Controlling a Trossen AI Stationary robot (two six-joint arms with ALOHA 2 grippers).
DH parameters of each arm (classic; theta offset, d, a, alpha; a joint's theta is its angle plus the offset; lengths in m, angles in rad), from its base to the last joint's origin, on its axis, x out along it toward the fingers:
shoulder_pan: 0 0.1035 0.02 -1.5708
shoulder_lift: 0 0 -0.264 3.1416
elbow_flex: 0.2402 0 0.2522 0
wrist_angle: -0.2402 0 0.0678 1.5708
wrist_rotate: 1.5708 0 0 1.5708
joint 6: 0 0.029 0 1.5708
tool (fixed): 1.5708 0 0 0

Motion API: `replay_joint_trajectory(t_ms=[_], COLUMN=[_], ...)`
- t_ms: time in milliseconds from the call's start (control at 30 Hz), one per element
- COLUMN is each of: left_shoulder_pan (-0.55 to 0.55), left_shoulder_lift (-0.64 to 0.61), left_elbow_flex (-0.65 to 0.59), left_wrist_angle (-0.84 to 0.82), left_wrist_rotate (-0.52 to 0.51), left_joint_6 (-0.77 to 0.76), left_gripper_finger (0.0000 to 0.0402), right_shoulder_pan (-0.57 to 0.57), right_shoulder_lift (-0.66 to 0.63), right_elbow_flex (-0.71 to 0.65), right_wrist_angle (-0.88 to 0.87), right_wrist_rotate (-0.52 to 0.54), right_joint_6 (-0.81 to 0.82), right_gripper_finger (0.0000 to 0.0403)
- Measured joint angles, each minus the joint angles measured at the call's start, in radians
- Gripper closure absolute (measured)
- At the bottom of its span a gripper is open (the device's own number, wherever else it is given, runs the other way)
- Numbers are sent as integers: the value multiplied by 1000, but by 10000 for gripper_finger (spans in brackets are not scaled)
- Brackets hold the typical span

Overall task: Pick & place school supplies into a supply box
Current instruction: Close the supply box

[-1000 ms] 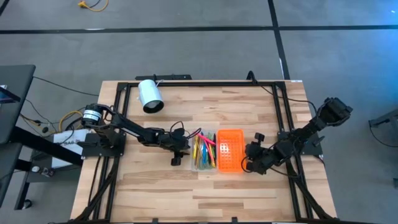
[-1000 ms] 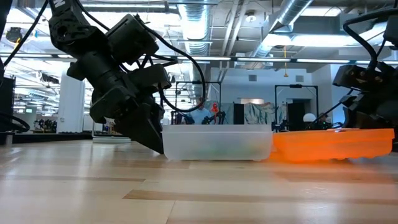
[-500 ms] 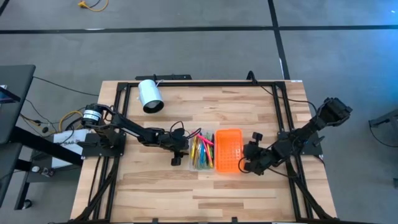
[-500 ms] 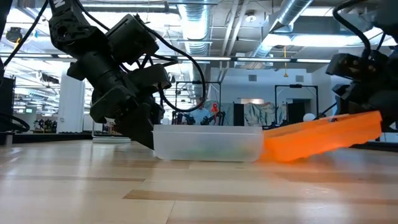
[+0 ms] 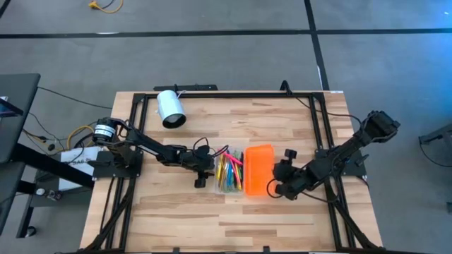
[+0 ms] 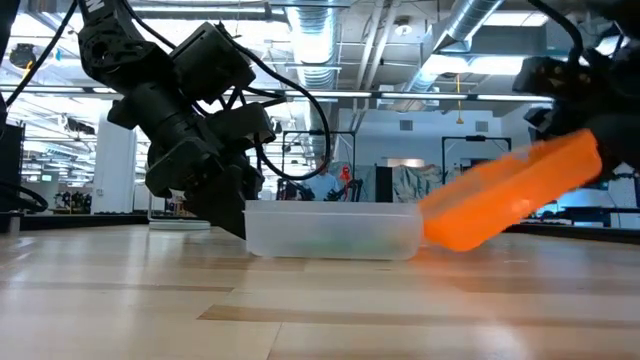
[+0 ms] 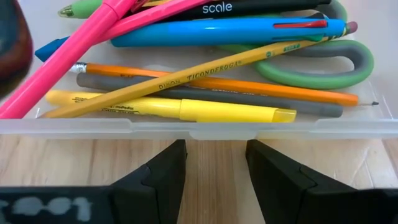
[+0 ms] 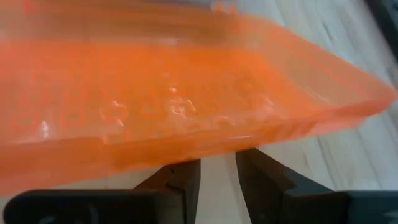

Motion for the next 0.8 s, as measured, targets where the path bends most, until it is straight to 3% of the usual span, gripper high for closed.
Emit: replay_joint_trajectory(t_ms=[367,600,800], left_shoulder_pan=[0,0,0], left_shoulder_lift=[0,0,0], left_elbow_flex=[0,0,0], left_wrist_angle=[1,4,4], left_wrist_rotate=[0,1,3], left_joint_6=[-2,-3,-3], left_gripper_finger=[240,240,240], right_shoulder_pan=[-54,-123,-223], right_shoulder_lift=[-2,-1,3], right_elbow_flex=[109,138,138], right_wrist_angle=[0,159,304], right_wrist_rotate=[25,22,-117], right_joint_6=[-170,-368,-477], right_gripper_finger=[305,305,305])
